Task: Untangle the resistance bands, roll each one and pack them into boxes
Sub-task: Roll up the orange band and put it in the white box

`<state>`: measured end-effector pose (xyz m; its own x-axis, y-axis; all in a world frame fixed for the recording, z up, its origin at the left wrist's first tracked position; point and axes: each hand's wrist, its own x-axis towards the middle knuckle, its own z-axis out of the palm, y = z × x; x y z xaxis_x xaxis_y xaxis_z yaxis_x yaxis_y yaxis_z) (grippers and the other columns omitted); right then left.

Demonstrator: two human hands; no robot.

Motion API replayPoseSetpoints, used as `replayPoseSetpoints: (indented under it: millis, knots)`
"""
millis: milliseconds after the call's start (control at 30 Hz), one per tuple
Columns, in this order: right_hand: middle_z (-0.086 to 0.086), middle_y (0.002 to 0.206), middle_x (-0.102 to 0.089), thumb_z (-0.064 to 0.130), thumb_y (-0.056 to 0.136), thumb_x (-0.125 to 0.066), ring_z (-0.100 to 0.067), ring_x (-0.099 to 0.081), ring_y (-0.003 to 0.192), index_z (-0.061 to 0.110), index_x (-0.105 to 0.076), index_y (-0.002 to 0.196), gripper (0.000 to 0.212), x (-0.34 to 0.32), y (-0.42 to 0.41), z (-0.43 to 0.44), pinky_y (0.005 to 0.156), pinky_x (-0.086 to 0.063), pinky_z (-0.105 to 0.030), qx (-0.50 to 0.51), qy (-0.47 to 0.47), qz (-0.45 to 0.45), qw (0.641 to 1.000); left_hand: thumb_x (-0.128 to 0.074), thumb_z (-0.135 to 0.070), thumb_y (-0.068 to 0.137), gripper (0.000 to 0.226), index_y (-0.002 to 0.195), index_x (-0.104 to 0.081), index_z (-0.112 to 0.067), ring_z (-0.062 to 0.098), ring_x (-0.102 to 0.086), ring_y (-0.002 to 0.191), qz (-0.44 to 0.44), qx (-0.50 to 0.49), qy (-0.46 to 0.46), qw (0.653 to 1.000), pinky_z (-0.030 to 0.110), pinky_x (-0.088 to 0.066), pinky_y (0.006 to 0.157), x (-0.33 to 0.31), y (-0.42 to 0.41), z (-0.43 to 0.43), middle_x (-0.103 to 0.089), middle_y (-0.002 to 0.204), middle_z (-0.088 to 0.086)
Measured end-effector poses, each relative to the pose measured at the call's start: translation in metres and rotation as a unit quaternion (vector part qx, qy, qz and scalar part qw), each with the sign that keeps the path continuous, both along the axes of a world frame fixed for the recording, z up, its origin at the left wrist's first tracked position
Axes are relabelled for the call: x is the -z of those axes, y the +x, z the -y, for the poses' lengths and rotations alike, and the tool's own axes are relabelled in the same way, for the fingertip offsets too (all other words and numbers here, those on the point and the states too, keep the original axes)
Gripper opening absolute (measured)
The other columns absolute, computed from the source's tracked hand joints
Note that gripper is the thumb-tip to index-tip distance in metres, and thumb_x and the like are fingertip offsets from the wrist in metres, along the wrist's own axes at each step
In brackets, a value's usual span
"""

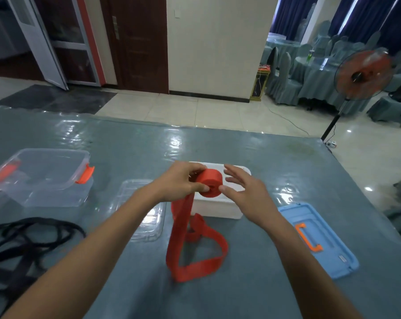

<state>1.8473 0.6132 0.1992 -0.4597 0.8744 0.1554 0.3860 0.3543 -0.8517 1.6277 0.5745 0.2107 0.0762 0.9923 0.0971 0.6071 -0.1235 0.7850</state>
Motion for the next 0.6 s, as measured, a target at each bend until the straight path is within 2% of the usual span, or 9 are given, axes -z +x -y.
replayPoseSetpoints:
  millis: [133, 233, 333, 400, 467, 600]
  knots:
    - [0.006, 0.122, -0.069, 0.024, 0.079, -0.083, -0.003, -0.063, 0.110, 0.022, -0.061, 0.133, 0.059, 0.004, -0.001, 0.004, 0.101, -0.045, -0.023, -0.026, 0.041, 0.106, 0.993, -0.082, -0.021, 0.076, 0.026, 0.100, -0.072, -0.019, 0.019, -0.064, 0.080, -0.033, 0.037, -0.022, 0.999, 0.044, -0.052, 0.082, 0.013, 0.013, 0.009, -0.072, 0.086, 0.000]
    - [0.008, 0.117, -0.070, 0.022, 0.078, -0.084, -0.002, -0.062, 0.110, 0.022, -0.065, 0.129, 0.055, 0.007, 0.004, 0.005, 0.102, -0.046, -0.024, -0.047, 0.013, 0.106, 0.993, -0.084, -0.023, 0.071, 0.032, 0.100, -0.072, -0.025, 0.014, -0.067, 0.082, -0.015, 0.044, -0.034, 0.998, 0.043, -0.055, 0.082, 0.017, 0.016, 0.012, -0.072, 0.088, -0.006]
    - [0.015, 0.110, -0.070, 0.015, 0.080, -0.080, 0.000, -0.062, 0.106, 0.030, -0.068, 0.117, 0.042, 0.007, 0.008, 0.010, 0.092, -0.048, -0.016, -0.029, 0.000, 0.060, 0.998, -0.088, -0.021, 0.069, 0.038, 0.104, -0.073, -0.028, 0.009, -0.068, 0.087, 0.048, 0.002, -0.015, 0.999, 0.036, -0.056, 0.087, 0.018, 0.018, 0.016, -0.074, 0.093, -0.010]
    - [0.017, 0.106, -0.070, 0.007, 0.082, -0.076, 0.001, -0.063, 0.105, 0.037, -0.066, 0.109, 0.041, 0.006, 0.010, 0.014, 0.083, -0.048, -0.010, -0.002, -0.015, 0.003, 1.000, -0.090, -0.020, 0.068, 0.043, 0.108, -0.075, -0.026, 0.007, -0.069, 0.092, 0.113, -0.042, 0.015, 0.993, 0.032, -0.056, 0.090, 0.021, 0.020, 0.021, -0.075, 0.098, -0.011]
    - [0.014, 0.104, -0.071, -0.001, 0.083, -0.073, -0.003, -0.064, 0.106, 0.039, -0.066, 0.104, 0.046, 0.006, 0.010, 0.017, 0.079, -0.053, -0.015, 0.008, -0.037, -0.062, 0.997, -0.092, -0.019, 0.067, 0.050, 0.113, -0.074, -0.025, 0.006, -0.070, 0.099, 0.165, -0.075, 0.036, 0.983, 0.029, -0.056, 0.094, 0.026, 0.023, 0.027, -0.075, 0.104, -0.010]
    - [-0.006, 0.113, -0.070, -0.008, 0.084, -0.070, -0.016, -0.065, 0.112, 0.023, -0.068, 0.113, 0.042, 0.014, 0.004, 0.020, 0.072, -0.060, -0.029, 0.019, -0.100, -0.155, 0.983, -0.090, -0.009, 0.068, 0.055, 0.118, -0.072, -0.022, 0.010, -0.070, 0.106, 0.231, -0.094, 0.047, 0.967, 0.035, -0.055, 0.098, 0.040, 0.024, 0.032, -0.076, 0.109, -0.006]
